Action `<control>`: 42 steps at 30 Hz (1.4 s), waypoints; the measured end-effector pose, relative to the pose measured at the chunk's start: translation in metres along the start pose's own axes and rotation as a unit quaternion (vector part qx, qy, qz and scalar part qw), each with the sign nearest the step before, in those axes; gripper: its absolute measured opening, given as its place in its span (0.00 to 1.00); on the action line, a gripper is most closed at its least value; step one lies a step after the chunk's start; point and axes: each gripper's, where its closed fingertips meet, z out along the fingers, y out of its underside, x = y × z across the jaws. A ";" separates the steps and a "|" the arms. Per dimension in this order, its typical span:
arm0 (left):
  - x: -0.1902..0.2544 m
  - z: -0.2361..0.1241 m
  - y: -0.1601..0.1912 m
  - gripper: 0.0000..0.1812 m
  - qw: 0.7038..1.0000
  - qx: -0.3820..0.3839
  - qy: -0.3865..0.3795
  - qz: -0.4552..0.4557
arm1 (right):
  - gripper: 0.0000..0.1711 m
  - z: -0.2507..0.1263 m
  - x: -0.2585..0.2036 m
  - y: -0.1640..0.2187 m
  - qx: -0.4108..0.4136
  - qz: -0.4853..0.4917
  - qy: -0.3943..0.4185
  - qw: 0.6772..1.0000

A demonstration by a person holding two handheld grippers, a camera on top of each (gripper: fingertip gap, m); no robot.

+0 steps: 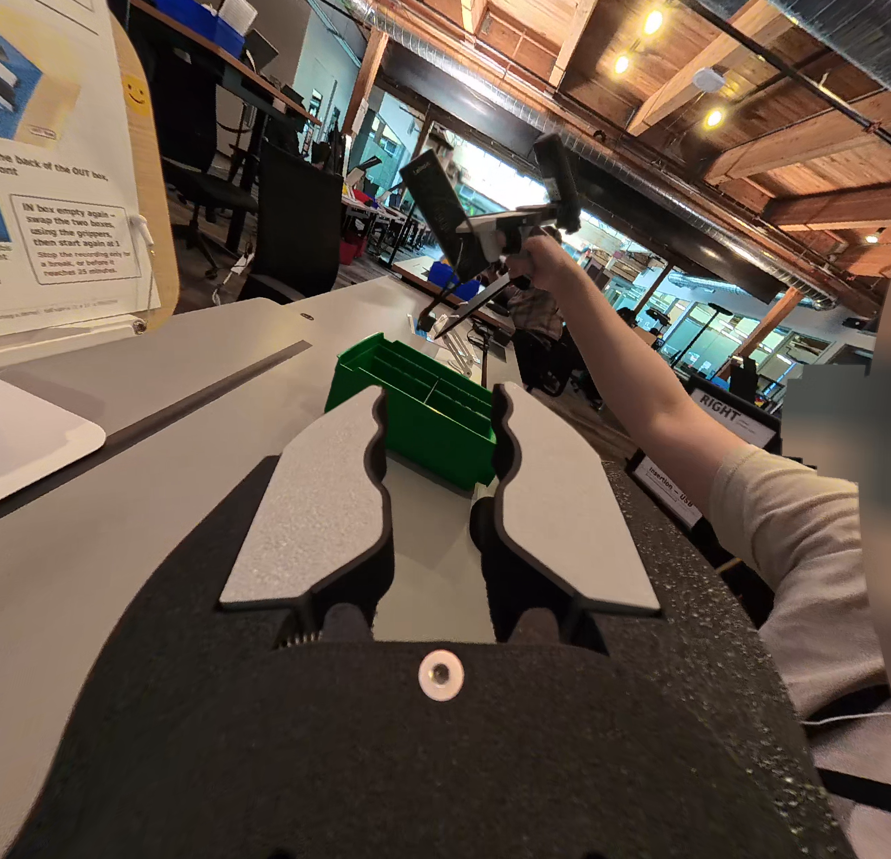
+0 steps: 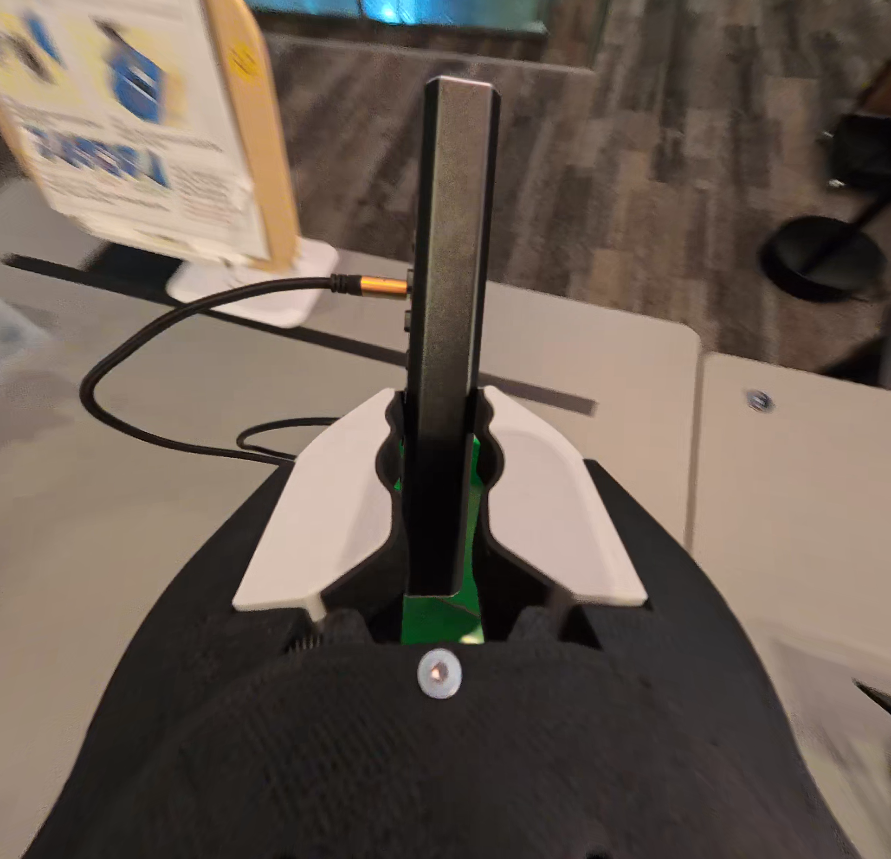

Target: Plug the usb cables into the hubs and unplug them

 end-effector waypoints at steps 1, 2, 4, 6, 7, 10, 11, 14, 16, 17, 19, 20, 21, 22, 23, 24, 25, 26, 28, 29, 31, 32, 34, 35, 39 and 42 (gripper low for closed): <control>0.000 0.005 0.003 0.22 1.000 -0.010 0.000 0.002 | 0.16 0.004 0.013 0.012 -0.018 -0.009 0.017 1.000; 0.001 0.010 0.006 0.22 1.000 -0.019 0.001 0.005 | 0.17 0.008 0.023 0.025 -0.033 -0.012 0.028 0.999; 0.005 0.019 0.009 0.22 1.000 -0.025 0.014 0.004 | 0.17 0.021 0.038 0.050 -0.059 -0.011 0.033 0.998; 0.018 0.027 0.009 0.22 0.998 -0.019 0.060 -0.009 | 0.17 0.033 0.048 0.075 -0.077 -0.016 0.032 0.996; 0.023 0.031 0.009 0.21 0.997 -0.017 0.079 -0.015 | 0.17 0.040 0.053 0.085 -0.079 -0.021 0.035 0.996; 0.028 0.040 0.013 0.21 0.995 -0.025 0.099 -0.014 | 0.17 0.055 0.063 0.112 -0.079 -0.062 0.039 0.994; 0.028 0.043 0.015 0.21 0.995 -0.030 0.098 -0.011 | 0.17 0.060 0.062 0.120 -0.075 -0.082 0.027 0.993; 0.029 0.049 0.019 0.21 0.994 -0.040 0.098 -0.009 | 0.16 0.067 0.052 0.141 -0.057 -0.152 -0.023 0.986; 0.029 0.052 0.020 0.21 0.994 -0.041 0.100 -0.010 | 0.17 0.070 0.040 0.155 -0.047 -0.198 -0.073 0.976; 0.029 0.053 0.020 0.21 0.994 -0.042 0.100 -0.010 | 0.17 0.072 0.038 0.159 -0.050 -0.206 -0.084 0.974; 0.028 0.055 0.021 0.21 0.994 -0.043 0.098 -0.008 | 0.17 0.077 0.036 0.167 -0.065 -0.220 -0.100 0.968; 0.028 0.056 0.022 0.21 0.994 -0.045 0.096 -0.007 | 0.17 0.080 0.034 0.171 -0.076 -0.231 -0.110 0.964; 0.028 0.057 0.023 0.21 0.994 -0.047 0.095 -0.006 | 0.17 0.083 0.032 0.175 -0.090 -0.241 -0.118 0.959; 0.027 0.058 0.024 0.21 0.994 -0.049 0.093 -0.005 | 0.17 0.087 0.031 0.178 -0.104 -0.252 -0.122 0.954; 0.027 0.059 0.025 0.21 0.994 -0.051 0.093 -0.005 | 0.17 0.091 0.032 0.182 -0.119 -0.266 -0.121 0.949; 0.027 0.060 0.025 0.21 0.994 -0.052 0.092 -0.005 | 0.17 0.096 0.032 0.186 -0.136 -0.279 -0.122 0.943; 0.026 0.062 0.026 0.21 0.994 -0.054 0.091 -0.005 | 0.17 0.099 0.031 0.190 -0.150 -0.286 -0.128 0.938; 0.025 0.063 0.027 0.21 0.994 -0.055 0.090 -0.005 | 0.17 0.103 0.030 0.195 -0.164 -0.289 -0.135 0.933; 0.024 0.065 0.029 0.20 0.994 -0.059 0.087 -0.005 | 0.17 0.110 0.026 0.206 -0.197 -0.301 -0.152 0.920; 0.023 0.067 0.031 0.20 0.994 -0.062 0.087 -0.006 | 0.17 0.114 0.025 0.212 -0.215 -0.312 -0.155 0.912; 0.021 0.070 0.034 0.20 0.994 -0.069 0.086 -0.008 | 0.17 0.122 0.024 0.227 -0.262 -0.332 -0.158 0.892; 0.020 0.072 0.036 0.20 0.994 -0.074 0.086 -0.009 | 0.17 0.126 0.025 0.234 -0.285 -0.343 -0.158 0.881; 0.019 0.075 0.040 0.20 0.993 -0.081 0.085 -0.011 | 0.17 0.134 0.025 0.243 -0.311 -0.346 -0.157 0.871; 0.018 0.077 0.042 0.20 0.993 -0.084 0.084 -0.012 | 0.17 0.137 0.025 0.245 -0.317 -0.338 -0.161 0.872; 0.017 0.080 0.046 0.20 0.992 -0.094 0.083 -0.011 | 0.19 0.139 0.030 0.252 -0.374 -0.305 -0.153 0.862; 0.018 0.078 0.045 0.20 0.992 -0.094 0.078 -0.006 | 0.20 0.135 0.028 0.240 -0.358 -0.325 -0.140 0.864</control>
